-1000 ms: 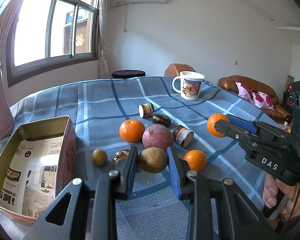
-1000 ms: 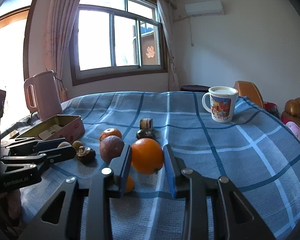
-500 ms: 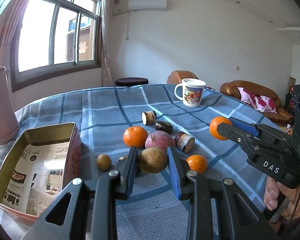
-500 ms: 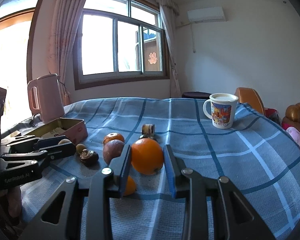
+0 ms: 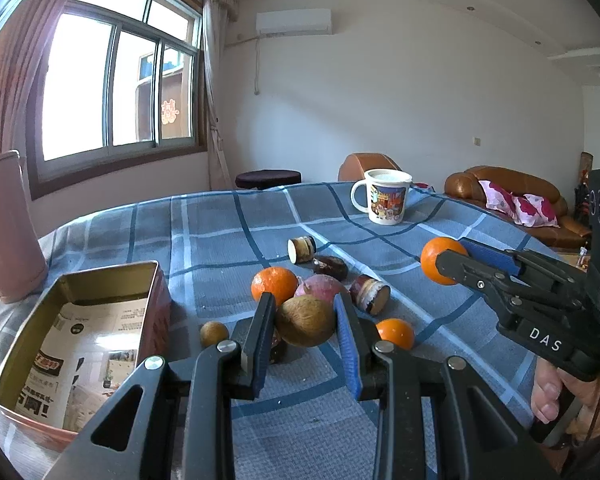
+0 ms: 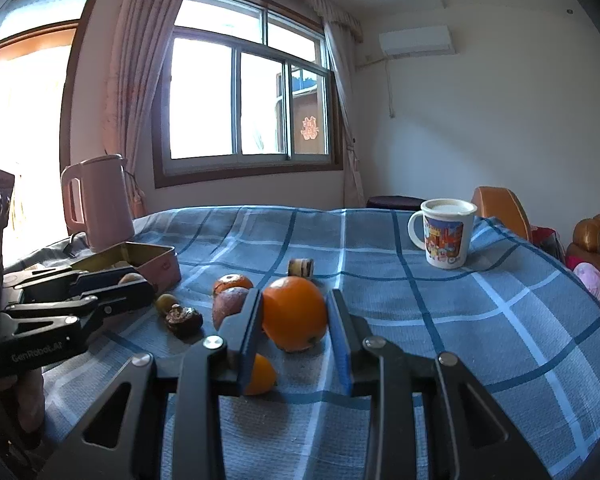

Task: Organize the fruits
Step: 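Close the left gripper on the brown kiwi and lift it while the right gripper holds the orange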

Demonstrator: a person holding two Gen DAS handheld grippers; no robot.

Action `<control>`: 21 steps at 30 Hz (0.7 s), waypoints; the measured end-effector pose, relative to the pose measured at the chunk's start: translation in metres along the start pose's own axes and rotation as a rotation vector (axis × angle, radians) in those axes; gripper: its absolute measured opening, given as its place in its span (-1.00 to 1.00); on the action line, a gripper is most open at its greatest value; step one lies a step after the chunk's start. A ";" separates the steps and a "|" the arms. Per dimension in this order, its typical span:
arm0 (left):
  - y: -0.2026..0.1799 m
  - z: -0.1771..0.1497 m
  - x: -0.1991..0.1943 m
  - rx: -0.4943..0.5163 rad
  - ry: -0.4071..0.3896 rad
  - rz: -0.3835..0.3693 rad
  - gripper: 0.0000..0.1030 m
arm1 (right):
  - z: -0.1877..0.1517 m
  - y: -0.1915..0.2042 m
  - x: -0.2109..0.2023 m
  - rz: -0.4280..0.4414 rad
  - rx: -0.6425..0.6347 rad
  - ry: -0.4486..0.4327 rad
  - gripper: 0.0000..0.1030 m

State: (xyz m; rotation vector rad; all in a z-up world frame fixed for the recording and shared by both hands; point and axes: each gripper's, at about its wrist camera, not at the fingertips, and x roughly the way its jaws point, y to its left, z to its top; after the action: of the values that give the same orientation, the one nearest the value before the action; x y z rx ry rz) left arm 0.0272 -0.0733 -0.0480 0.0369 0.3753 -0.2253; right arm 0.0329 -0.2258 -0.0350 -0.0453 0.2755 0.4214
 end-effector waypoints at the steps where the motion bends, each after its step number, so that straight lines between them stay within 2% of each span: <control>1: 0.000 0.000 0.000 0.001 -0.004 0.002 -0.38 | 0.000 0.000 0.000 0.000 -0.001 -0.001 -0.32; 21: -0.002 0.006 -0.010 0.035 -0.074 0.057 -0.38 | -0.001 -0.001 -0.012 0.024 0.003 -0.062 -0.32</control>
State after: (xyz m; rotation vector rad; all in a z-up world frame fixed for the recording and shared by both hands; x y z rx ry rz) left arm 0.0202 -0.0740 -0.0387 0.0731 0.2963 -0.1761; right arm 0.0228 -0.2311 -0.0325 -0.0255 0.2158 0.4457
